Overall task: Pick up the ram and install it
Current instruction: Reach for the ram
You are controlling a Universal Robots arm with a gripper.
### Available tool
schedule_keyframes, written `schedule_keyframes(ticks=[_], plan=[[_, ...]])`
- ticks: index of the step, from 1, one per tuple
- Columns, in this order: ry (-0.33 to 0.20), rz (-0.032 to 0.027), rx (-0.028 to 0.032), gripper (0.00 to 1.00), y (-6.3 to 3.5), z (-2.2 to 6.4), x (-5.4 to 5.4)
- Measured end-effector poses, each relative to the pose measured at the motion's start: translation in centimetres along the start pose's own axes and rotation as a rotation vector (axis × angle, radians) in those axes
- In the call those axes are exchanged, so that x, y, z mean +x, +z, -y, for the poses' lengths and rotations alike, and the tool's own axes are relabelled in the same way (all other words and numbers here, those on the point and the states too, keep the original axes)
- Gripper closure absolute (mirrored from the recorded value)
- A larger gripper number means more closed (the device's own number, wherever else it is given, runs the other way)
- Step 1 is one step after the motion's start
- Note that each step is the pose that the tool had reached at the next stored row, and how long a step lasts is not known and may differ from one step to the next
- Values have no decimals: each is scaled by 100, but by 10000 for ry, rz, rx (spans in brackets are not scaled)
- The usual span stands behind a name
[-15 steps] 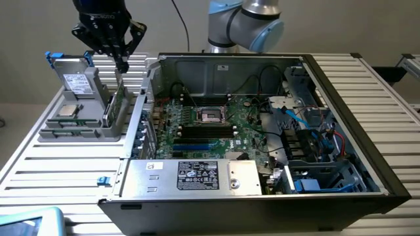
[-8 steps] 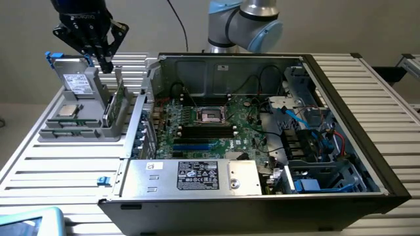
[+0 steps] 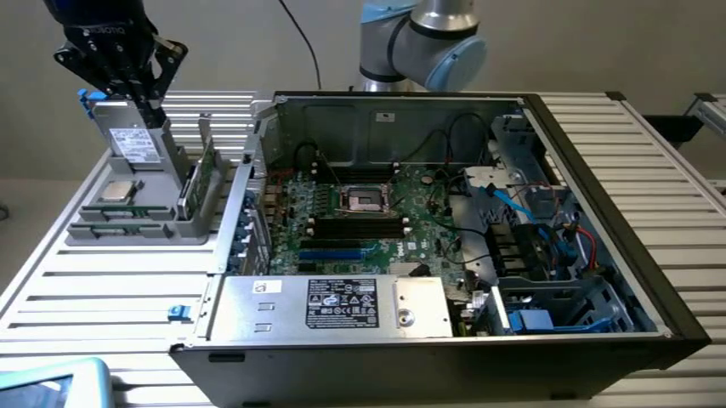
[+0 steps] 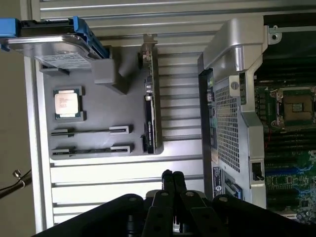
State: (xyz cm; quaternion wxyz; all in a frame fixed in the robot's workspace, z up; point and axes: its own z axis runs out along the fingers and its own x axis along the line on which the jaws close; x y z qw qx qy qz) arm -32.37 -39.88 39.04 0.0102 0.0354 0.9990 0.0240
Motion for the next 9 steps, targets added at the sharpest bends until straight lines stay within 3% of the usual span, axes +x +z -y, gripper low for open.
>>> schedule_keyframes(ticks=[9], plan=[[0, 0, 0, 89, 30, 27, 411]])
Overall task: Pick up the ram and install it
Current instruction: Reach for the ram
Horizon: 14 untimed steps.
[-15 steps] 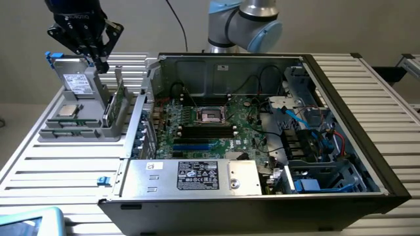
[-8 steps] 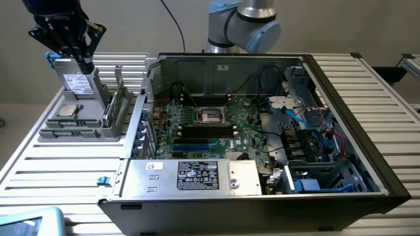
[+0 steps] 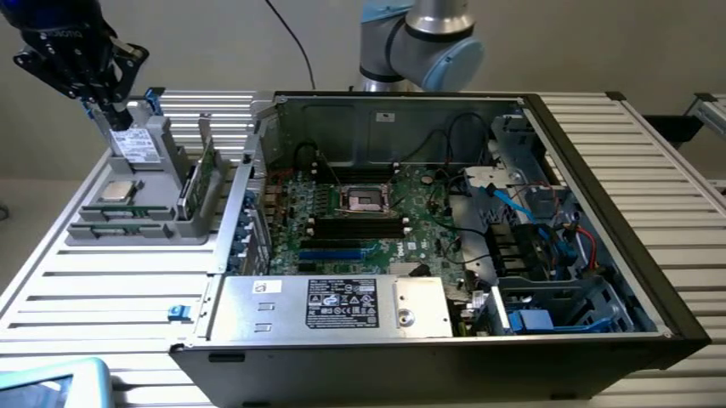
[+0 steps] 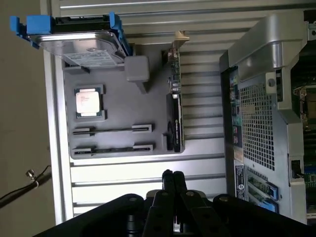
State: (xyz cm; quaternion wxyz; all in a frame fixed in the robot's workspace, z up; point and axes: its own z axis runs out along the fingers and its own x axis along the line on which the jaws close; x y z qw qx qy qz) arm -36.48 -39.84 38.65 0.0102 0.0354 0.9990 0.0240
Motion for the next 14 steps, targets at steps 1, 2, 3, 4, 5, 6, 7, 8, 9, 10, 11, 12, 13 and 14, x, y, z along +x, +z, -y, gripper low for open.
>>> schedule_keyframes(ticks=[1, 2, 3, 4, 5, 6, 7, 8, 9, 10, 11, 12, 13, 14], plan=[[0, 0, 0, 89, 6, 2, 45], [1, 0, 0, 89, 13, 4, 91], [0, -1, 0, 89, 20, 6, 135], [-1, 0, 0, 89, 28, 7, 179], [0, 0, 0, 89, 37, 8, 228], [0, -1, 0, 89, 45, 9, 274], [0, -1, 0, 89, 53, 8, 319], [0, 1, -1, 89, 62, 5, 365], [-1, 0, 0, 89, 70, -3, 410], [-1, 0, 0, 89, 80, -15, 456], [0, -1, 0, 89, 91, -30, 506], [0, 0, 0, 89, 101, -47, 552], [1, -1, 1, 89, 110, -65, 599], [0, 1, -1, 89, 120, -82, 644]])
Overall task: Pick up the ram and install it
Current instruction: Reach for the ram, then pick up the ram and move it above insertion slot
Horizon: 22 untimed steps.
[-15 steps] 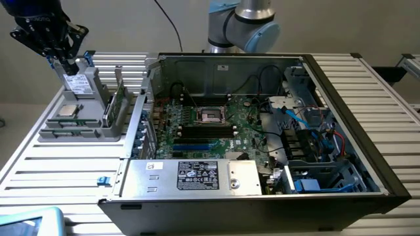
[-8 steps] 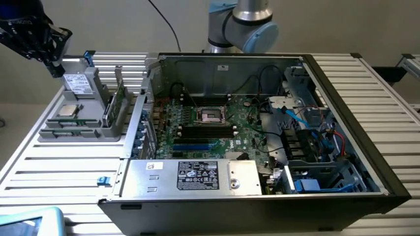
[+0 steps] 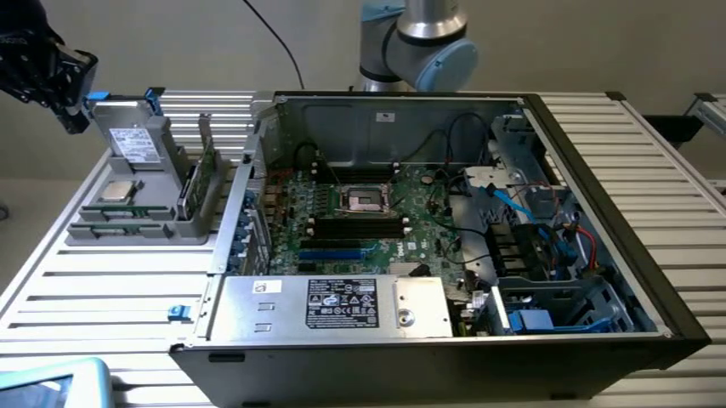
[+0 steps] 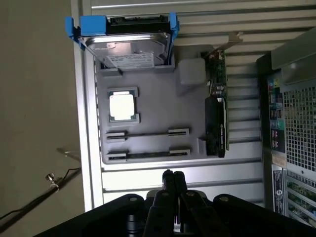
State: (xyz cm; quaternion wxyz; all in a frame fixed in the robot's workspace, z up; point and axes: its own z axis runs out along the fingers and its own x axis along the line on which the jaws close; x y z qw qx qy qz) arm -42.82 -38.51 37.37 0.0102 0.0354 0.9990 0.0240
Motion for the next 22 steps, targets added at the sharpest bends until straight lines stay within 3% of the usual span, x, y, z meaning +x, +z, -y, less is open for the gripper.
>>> schedule_keyframes(ticks=[3, 8, 22], plan=[[1, 1, -1, 89, 32, -60, 103], [2, -42, 3, 89, 78, -163, 171], [3, -62, 5, 89, 82, -169, 176]])
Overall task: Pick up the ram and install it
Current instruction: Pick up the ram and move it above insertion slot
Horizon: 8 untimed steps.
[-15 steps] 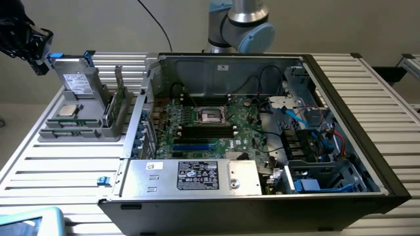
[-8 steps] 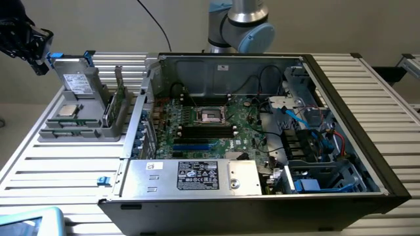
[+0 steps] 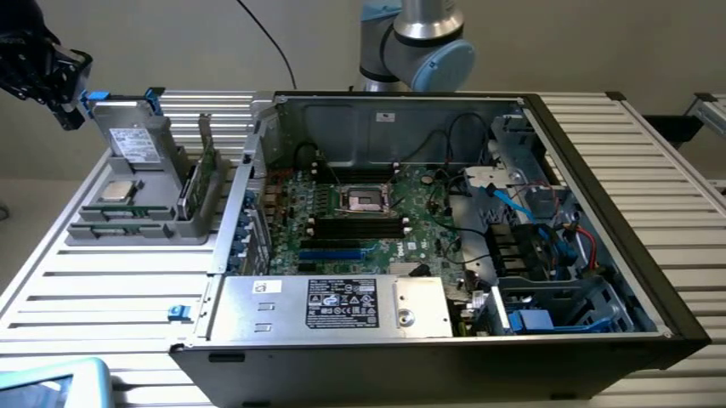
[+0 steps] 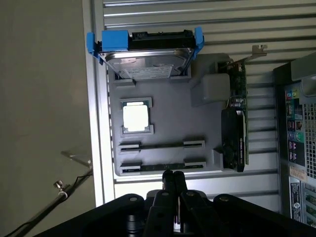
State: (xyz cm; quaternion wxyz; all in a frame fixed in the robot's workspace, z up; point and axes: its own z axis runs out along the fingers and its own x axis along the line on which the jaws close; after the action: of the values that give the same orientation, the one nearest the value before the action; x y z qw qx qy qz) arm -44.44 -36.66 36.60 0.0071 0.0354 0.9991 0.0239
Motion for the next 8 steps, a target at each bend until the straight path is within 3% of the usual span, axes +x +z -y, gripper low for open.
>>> schedule_keyframes(ticks=[3, 8], plan=[[-59, -2, 0, 89, 0, 0, 1], [-956, -46, -12, 89, 0, 0, 2]])
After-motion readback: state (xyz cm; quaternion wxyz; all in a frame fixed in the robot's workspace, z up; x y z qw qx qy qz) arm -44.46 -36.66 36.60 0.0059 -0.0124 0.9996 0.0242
